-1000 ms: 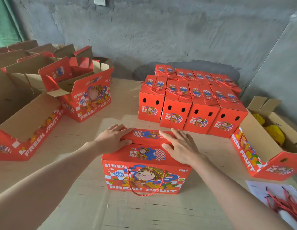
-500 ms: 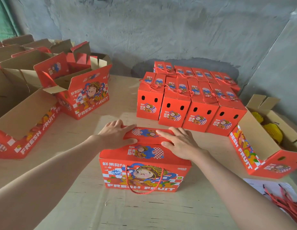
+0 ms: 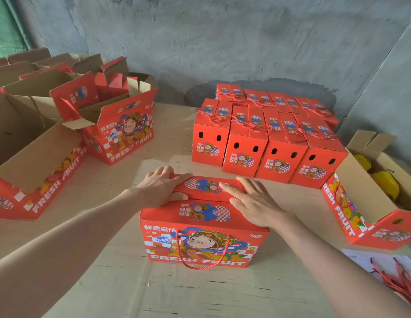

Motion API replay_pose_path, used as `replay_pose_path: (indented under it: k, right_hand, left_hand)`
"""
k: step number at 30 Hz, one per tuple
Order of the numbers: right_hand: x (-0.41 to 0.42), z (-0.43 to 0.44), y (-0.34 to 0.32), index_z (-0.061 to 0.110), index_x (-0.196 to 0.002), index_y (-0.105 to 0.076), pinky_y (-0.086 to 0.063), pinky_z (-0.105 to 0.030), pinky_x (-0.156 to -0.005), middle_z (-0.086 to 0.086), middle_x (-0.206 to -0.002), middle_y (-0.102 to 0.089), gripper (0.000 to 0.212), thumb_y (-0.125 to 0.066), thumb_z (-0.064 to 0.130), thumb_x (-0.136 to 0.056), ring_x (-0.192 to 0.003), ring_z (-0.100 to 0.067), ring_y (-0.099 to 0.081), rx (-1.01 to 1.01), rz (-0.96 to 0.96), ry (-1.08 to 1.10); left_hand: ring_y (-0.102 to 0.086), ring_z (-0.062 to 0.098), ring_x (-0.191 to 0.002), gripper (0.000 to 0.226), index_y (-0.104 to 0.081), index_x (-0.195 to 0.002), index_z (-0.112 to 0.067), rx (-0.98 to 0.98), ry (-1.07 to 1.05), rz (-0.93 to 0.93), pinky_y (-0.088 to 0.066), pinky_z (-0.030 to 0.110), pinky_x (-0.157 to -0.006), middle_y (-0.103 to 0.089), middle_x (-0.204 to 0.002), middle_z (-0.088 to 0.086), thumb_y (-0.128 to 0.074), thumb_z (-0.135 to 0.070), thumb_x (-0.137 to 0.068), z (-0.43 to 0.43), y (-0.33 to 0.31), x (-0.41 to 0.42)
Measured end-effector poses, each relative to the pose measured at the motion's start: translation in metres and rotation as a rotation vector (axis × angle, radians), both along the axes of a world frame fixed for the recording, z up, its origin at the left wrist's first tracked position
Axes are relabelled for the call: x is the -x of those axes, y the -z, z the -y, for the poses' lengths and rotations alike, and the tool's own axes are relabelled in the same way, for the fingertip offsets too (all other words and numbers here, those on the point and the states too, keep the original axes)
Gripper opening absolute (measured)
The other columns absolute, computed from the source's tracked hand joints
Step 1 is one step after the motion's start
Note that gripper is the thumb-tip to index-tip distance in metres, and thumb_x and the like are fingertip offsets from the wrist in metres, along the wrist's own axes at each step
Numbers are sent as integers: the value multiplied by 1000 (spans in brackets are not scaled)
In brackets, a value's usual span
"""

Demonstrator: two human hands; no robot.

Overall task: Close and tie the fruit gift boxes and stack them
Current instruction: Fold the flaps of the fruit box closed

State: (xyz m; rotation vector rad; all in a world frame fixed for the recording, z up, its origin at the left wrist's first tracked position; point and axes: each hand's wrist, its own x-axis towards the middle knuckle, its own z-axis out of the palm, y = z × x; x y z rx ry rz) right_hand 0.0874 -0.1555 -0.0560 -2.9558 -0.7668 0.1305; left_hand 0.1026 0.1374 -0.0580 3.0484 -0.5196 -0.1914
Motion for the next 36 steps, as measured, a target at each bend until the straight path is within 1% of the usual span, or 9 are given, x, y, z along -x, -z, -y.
replay_pose_path:
  k: [11, 14, 16, 19, 23, 26, 28, 31, 36]
  right_hand:
    - [-9, 6, 3, 67, -129, 12, 13, -41, -114, 5, -159, 17, 44, -17, 49, -102, -145, -18, 22, 11, -115, -46]
    - [-9, 6, 5, 67, -129, 9, 13, -40, -115, 5, -159, 16, 42, -17, 48, -102, -144, -17, 22, -31, -108, -41]
    - [-9, 6, 5, 66, -130, 7, 14, -39, -115, 5, -159, 16, 42, -17, 47, -102, -144, -17, 22, -44, -99, -37]
    - [-7, 5, 4, 64, -132, 7, 13, -40, -116, 4, -160, 15, 42, -18, 45, -103, -145, -17, 21, -45, -102, -33]
    - [-7, 4, 3, 61, -134, 5, 14, -39, -116, 4, -160, 14, 43, -19, 44, -103, -145, -17, 20, -57, -105, -23]
    - [-6, 4, 4, 61, -134, 3, 13, -39, -116, 5, -160, 13, 42, -20, 44, -103, -145, -16, 20, -81, -94, -15]
    - [-6, 4, 5, 60, -135, 2, 12, -39, -117, 5, -160, 12, 42, -21, 44, -103, -145, -17, 18, -90, -85, -11]
    - [-6, 4, 7, 56, -137, 0, 10, -38, -117, 3, -161, 8, 43, -23, 42, -103, -147, -19, 14, -91, -55, -10]
    - [-5, 4, 9, 55, -138, 0, 10, -36, -116, 2, -161, 7, 44, -23, 42, -103, -147, -18, 12, -87, -19, -9]
  left_hand:
    - [-24, 21, -135, 73, -21, -149, -31, 179, -82, -54, -22, 41, -112, -30, -144, -1, -32, -68, -86, -1, 1, 5]
    - [-25, 19, -139, 45, -33, -145, -28, 605, -226, -230, -25, 36, -112, -27, -151, -1, -33, -38, -102, -5, -7, 2]
    - [-23, 20, -141, 50, -29, -147, -24, 846, -322, -319, -29, 34, -109, -17, -156, -1, -43, -30, -100, -14, -7, 3]
    - [-39, 25, -130, 70, -13, -152, -23, 1043, -518, -382, -40, 40, -104, -21, -154, 6, -48, -43, -95, -23, 3, 12]
    - [-48, 27, -123, 60, -15, -149, -37, 1438, -615, -555, -51, 38, -86, -31, -149, 4, -38, -51, -96, -23, 12, 21]
    - [-60, 22, -92, 44, -35, -134, -33, 1560, -708, -388, -55, 31, -55, -52, -117, 6, -46, -48, -94, -20, 19, 29]
    - [-57, 16, -68, 22, -49, -100, -24, 1629, -762, -201, -48, 27, -45, -56, -87, 3, -57, -43, -91, -16, 28, 36]
    - [-53, 17, -62, 26, -52, -69, -17, 1637, -734, -94, -44, 28, -51, -58, -68, 2, -65, -32, -87, -19, 36, 45]
    - [-59, 15, -68, 18, -64, -71, -9, 1421, -624, -38, -48, 27, -61, -67, -73, -1, -68, -20, -85, -31, 25, 45]
